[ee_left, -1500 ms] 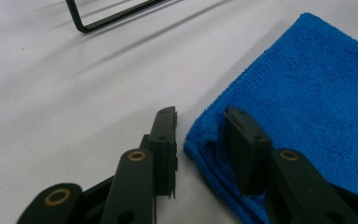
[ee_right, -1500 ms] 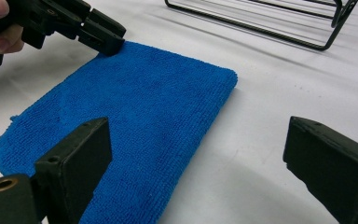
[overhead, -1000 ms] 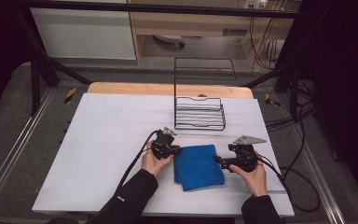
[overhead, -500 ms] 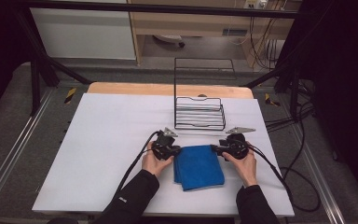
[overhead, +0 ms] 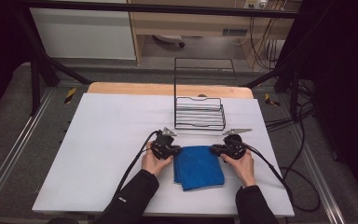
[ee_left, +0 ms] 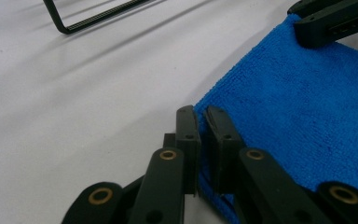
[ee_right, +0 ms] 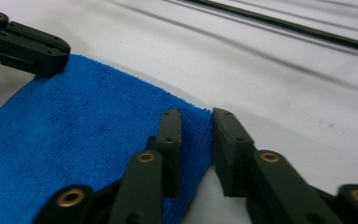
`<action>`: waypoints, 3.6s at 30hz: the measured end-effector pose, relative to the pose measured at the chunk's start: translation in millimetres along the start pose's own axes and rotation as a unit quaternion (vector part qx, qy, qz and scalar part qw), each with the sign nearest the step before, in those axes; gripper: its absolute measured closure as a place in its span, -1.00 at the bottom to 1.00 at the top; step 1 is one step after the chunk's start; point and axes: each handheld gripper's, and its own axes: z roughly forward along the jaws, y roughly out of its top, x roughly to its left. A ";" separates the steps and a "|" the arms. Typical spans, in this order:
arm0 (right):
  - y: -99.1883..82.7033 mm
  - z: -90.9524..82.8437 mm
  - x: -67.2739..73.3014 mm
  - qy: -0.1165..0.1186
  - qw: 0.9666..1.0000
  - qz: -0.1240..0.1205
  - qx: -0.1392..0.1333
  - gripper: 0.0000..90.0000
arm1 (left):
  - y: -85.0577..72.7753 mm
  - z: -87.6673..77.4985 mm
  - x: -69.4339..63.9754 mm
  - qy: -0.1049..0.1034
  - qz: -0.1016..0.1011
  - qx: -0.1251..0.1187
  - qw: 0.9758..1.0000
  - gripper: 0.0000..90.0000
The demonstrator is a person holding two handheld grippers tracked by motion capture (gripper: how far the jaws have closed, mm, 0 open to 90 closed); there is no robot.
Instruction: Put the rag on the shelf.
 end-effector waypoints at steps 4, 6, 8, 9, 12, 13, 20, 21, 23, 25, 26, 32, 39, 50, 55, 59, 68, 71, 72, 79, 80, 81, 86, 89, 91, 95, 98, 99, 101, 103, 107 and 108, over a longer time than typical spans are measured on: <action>0.1 -0.6 1.0 0.007 1.000 0.008 0.001 0.87 | -0.6 0.1 -0.1 -0.001 0.001 -0.004 1.000 0.87; 0.2 -1.0 1.1 0.007 1.000 0.009 0.000 0.88 | -1.0 -0.4 0.9 -0.003 -0.007 -0.006 1.000 0.87; 0.4 -3.2 2.3 0.005 1.000 0.011 -0.003 0.91 | -2.1 -1.1 1.3 -0.005 -0.009 -0.010 1.000 0.88; 0.6 -4.4 2.9 0.005 1.000 0.011 -0.006 0.91 | -2.7 -1.5 1.5 -0.005 -0.012 -0.013 1.000 0.89; 0.9 -8.0 4.0 0.007 1.000 0.010 -0.012 0.92 | -5.1 -3.9 3.0 -0.013 -0.023 -0.024 0.999 0.89; 1.0 -12.5 5.4 0.009 1.000 0.009 -0.020 0.92 | -5.8 -5.1 3.4 -0.016 -0.028 -0.031 0.999 0.90; 1.6 -27.6 11.6 0.007 0.999 0.001 -0.054 0.92 | -4.7 -19.9 -0.2 -0.025 -0.023 -0.071 0.997 0.90; 1.8 -30.2 12.7 0.007 0.998 0.001 -0.059 0.92 | -4.6 -21.8 -1.5 -0.028 -0.025 -0.074 0.997 0.90; 1.9 -32.3 13.6 0.007 0.998 -0.002 -0.065 0.92 | -4.2 -25.6 -3.5 -0.028 -0.021 -0.080 0.996 0.90; 2.2 -37.2 16.1 0.008 0.997 -0.003 -0.074 0.92 | -3.9 -29.0 -5.6 -0.027 -0.018 -0.087 0.996 0.90; 2.3 -39.4 17.3 0.009 0.997 -0.005 -0.077 0.92 | -3.7 -30.6 -6.5 -0.026 -0.016 -0.091 0.995 0.90; 3.2 -49.2 22.3 0.010 0.995 -0.014 -0.097 0.92 | -2.9 -37.8 -8.6 -0.031 -0.018 -0.107 0.994 0.90; 4.8 -55.1 24.4 0.011 0.994 -0.017 -0.111 0.92 | -1.1 -45.3 -11.9 -0.026 -0.008 -0.122 0.992 0.90; 10.5 -69.6 29.9 0.004 0.989 -0.033 -0.145 0.92 | 7.6 -60.7 -18.4 -0.025 0.003 -0.153 0.988 0.90; 12.1 -75.4 32.1 0.000 0.986 -0.036 -0.160 0.92 | 12.8 -67.7 -22.4 -0.024 0.011 -0.165 0.986 0.90; 14.4 -81.0 35.4 -0.006 0.984 -0.046 -0.174 0.92 | 17.0 -73.5 -25.7 -0.019 0.018 -0.176 0.984 0.90; 18.9 -93.2 42.0 -0.018 0.976 -0.063 -0.206 0.92 | 23.4 -83.8 -30.9 -0.015 0.027 -0.203 0.979 0.90; 20.1 -96.5 43.4 -0.020 0.974 -0.067 -0.215 0.92 | 26.1 -87.6 -33.0 -0.015 0.031 -0.211 0.977 0.90; 20.6 -98.2 44.2 -0.022 0.973 -0.068 -0.218 0.92 | 26.9 -88.8 -33.7 -0.015 0.032 -0.214 0.976 0.90; 24.9 -108.4 48.8 -0.028 0.967 -0.074 -0.243 0.92 | 33.7 -96.4 -37.4 -0.012 0.037 -0.234 0.971 0.90; 26.6 -111.5 50.6 -0.032 0.965 -0.077 -0.249 0.93 | 35.5 -97.8 -38.0 -0.012 0.037 -0.239 0.970 0.90; 26.6 -111.5 50.6 -0.032 0.965 -0.077 -0.249 0.93 | 36.8 -99.2 -38.3 -0.012 0.037 -0.242 0.969 0.90; 31.4 -119.0 54.5 -0.038 0.960 -0.085 -0.264 0.92 | 43.7 -104.5 -39.1 -0.010 0.040 -0.255 0.966 0.90; 34.8 -122.5 57.4 -0.042 0.957 -0.090 -0.273 0.93 | 48.5 -108.9 -38.6 -0.010 0.040 -0.263 0.964 0.90; 38.3 -125.8 59.4 -0.043 0.954 -0.093 -0.283 0.92 | 51.5 -112.5 -38.4 -0.009 0.040 -0.269 0.962 0.90; 43.7 -131.5 61.3 -0.040 0.949 -0.091 -0.299 0.92 | 57.3 -118.7 -38.9 -0.008 0.044 -0.281 0.959 0.90; 46.3 -134.5 62.7 -0.043 0.946 -0.091 -0.308 0.92 | 61.9 -122.4 -39.8 -0.007 0.047 -0.286 0.957 0.90; 49.2 -137.1 63.9 -0.045 0.943 -0.092 -0.316 0.93 | 63.6 -123.7 -40.4 -0.007 0.049 -0.288 0.956 0.90; 52.3 -139.5 65.2 -0.047 0.940 -0.092 -0.324 0.93 | 66.9 -126.6 -41.4 -0.006 0.051 -0.293 0.955 0.90; 55.1 -141.6 66.0 -0.049 0.937 -0.093 -0.332 0.93 | 70.0 -129.5 -42.1 -0.007 0.050 -0.299 0.953 0.90; 59.1 -144.2 67.6 -0.051 0.934 -0.092 -0.340 0.93 | 76.3 -134.4 -42.3 -0.005 0.052 -0.310 0.949 0.90; 61.8 -145.6 68.5 -0.055 0.932 -0.095 -0.345 0.93 | 78.0 -135.5 -42.3 -0.004 0.053 -0.312 0.949 0.90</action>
